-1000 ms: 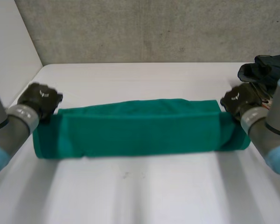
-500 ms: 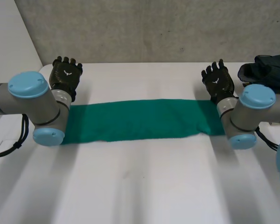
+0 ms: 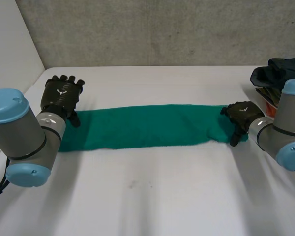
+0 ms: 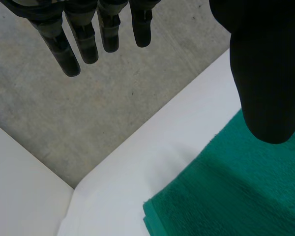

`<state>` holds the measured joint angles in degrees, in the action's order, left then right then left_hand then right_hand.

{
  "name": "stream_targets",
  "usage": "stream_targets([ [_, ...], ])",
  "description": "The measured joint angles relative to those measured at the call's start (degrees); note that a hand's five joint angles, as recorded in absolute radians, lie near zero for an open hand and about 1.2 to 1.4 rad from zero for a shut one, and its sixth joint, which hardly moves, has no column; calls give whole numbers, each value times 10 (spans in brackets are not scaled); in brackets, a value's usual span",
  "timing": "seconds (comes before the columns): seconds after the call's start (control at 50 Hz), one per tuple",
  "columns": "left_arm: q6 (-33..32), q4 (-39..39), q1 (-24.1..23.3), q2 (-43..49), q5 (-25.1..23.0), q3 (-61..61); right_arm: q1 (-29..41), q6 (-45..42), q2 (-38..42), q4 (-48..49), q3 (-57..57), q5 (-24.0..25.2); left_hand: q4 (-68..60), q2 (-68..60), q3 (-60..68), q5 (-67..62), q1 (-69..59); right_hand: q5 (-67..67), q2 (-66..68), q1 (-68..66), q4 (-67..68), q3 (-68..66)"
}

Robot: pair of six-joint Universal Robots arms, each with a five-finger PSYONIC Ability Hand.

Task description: Fold the laundry.

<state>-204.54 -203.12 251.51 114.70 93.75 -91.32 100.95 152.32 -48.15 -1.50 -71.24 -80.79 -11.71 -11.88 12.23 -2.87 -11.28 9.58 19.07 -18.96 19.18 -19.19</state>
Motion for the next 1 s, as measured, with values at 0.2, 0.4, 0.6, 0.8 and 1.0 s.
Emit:
stream_targets([
  [0.2,-3,0,0,2,-1,-7,-24,-34,27,11,0,-31,0,0,0,0,0,472,483,-445,485,-484],
  [0.4,-3,0,1,-35,-1,-27,-111,-81,-79,33,-99,-66,0,0,0,0,0,476,483,-445,494,-488],
  [0.6,-2,0,7,-79,-2,-67,-216,-265,-137,57,-152,-73,0,0,0,0,0,476,483,-445,495,-488],
  [0.8,0,0,9,-96,-7,-76,-60,-257,-170,134,-131,-51,0,0,0,0,0,479,483,-445,496,-491],
  [1.0,1,0,6,-104,-7,-79,198,-222,-125,251,-107,48,0,0,0,0,0,480,483,-445,496,-492],
])
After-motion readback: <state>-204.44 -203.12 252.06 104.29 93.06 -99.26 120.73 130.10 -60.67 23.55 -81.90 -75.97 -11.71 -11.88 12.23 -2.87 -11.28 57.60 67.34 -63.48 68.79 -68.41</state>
